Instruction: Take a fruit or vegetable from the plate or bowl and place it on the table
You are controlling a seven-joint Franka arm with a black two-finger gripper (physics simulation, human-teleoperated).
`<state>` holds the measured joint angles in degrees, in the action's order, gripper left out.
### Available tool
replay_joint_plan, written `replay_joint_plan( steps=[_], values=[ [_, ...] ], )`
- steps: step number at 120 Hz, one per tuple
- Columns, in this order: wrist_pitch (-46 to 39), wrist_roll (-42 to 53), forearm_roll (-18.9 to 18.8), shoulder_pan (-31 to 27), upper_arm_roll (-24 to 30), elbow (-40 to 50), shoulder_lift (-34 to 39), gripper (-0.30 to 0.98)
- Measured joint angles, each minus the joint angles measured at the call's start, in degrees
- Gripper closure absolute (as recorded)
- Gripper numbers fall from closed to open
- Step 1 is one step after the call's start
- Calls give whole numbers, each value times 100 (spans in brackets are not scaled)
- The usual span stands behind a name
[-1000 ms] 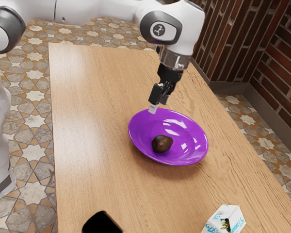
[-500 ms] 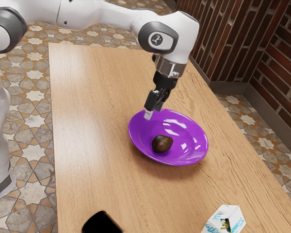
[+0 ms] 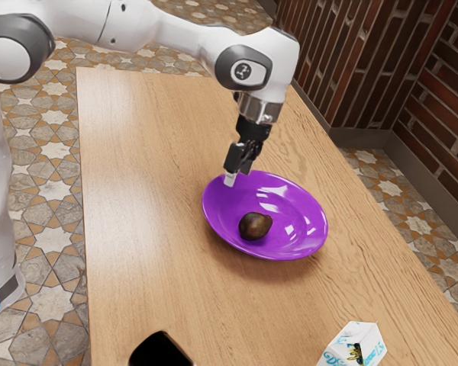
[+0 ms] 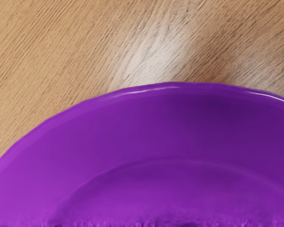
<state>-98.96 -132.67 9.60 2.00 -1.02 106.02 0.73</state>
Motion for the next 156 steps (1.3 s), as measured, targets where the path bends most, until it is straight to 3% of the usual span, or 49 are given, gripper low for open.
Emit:
replay_joint_plan(
  steps=[36, 72, 106, 127, 156],
  values=[
    [-244, 377, 77, 360, 15, -28, -249, 0],
    [-379, 645, 81, -193, 13, -122, -514, 0],
    [-488, 874, 51, -40, 15, -141, -539, 0],
    [-545, 1714, -710, 22, 389, -204, -581, 0],
    [-699, 2959, -1197, 121, 484, -220, -587, 0]
  ],
)
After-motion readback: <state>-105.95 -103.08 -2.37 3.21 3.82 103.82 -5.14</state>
